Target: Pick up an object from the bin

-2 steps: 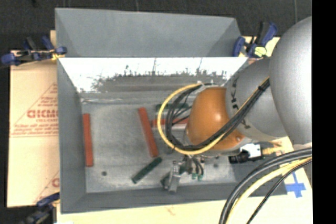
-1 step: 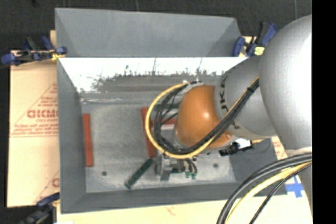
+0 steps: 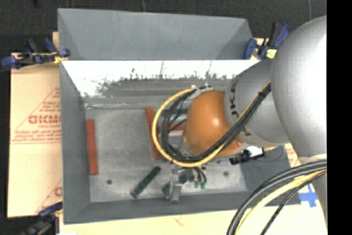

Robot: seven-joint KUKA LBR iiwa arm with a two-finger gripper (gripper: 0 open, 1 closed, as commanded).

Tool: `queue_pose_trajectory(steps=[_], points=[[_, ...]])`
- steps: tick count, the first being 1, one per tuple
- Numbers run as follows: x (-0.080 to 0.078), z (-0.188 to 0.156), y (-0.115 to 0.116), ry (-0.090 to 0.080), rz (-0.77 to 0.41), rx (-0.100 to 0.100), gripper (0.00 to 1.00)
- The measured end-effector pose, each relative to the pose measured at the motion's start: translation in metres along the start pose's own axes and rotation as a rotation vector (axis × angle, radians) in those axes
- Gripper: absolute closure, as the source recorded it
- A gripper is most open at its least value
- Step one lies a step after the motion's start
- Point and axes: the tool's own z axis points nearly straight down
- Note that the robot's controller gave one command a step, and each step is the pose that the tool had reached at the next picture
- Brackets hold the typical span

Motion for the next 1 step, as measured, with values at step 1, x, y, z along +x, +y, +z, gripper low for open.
queue_pose_trajectory(steps=[1], points=[[-0.0016, -0.0016, 0.0003, -0.005, 0.0, -0.001, 1.0]])
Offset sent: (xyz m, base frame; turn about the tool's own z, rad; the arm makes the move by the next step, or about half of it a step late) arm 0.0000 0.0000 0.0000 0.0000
